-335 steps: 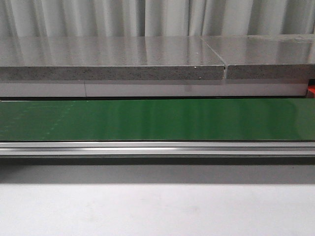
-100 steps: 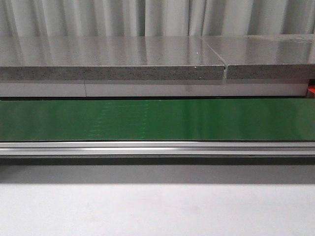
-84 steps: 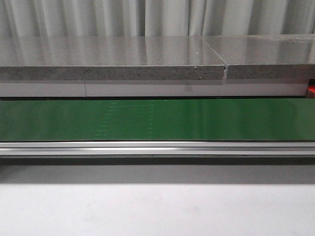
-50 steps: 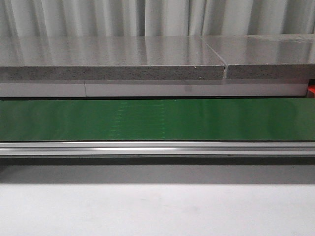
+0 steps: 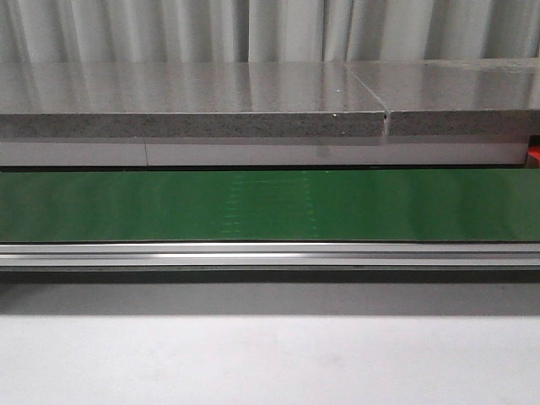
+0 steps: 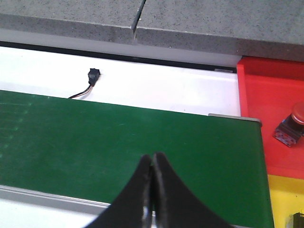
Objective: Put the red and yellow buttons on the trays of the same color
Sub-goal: 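Lower the left gripper and grasp a red button from the cluster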
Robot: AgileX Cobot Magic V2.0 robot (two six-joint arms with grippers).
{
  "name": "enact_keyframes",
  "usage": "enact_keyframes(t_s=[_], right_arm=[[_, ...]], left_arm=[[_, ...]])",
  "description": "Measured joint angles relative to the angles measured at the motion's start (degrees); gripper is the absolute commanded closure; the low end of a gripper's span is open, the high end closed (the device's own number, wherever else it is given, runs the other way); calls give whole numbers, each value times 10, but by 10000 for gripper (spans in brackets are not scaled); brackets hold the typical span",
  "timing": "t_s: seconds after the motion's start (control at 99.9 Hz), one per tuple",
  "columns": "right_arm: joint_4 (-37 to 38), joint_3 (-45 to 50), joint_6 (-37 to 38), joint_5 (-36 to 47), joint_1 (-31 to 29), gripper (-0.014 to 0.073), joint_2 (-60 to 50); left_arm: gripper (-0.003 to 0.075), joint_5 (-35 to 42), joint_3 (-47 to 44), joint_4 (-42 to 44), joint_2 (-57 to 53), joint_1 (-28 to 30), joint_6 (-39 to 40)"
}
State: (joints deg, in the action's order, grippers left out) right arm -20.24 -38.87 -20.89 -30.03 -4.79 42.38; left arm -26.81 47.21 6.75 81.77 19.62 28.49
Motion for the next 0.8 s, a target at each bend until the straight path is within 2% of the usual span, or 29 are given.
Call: enact_keyframes(t_s=[0.27,0.801], right_arm=[[0,0,0,0,0,659,0],[0,0,0,0,0,659,0]], left_arm=[[80,37,5,0,62,0,0],[95,42,59,0,149,0,0]])
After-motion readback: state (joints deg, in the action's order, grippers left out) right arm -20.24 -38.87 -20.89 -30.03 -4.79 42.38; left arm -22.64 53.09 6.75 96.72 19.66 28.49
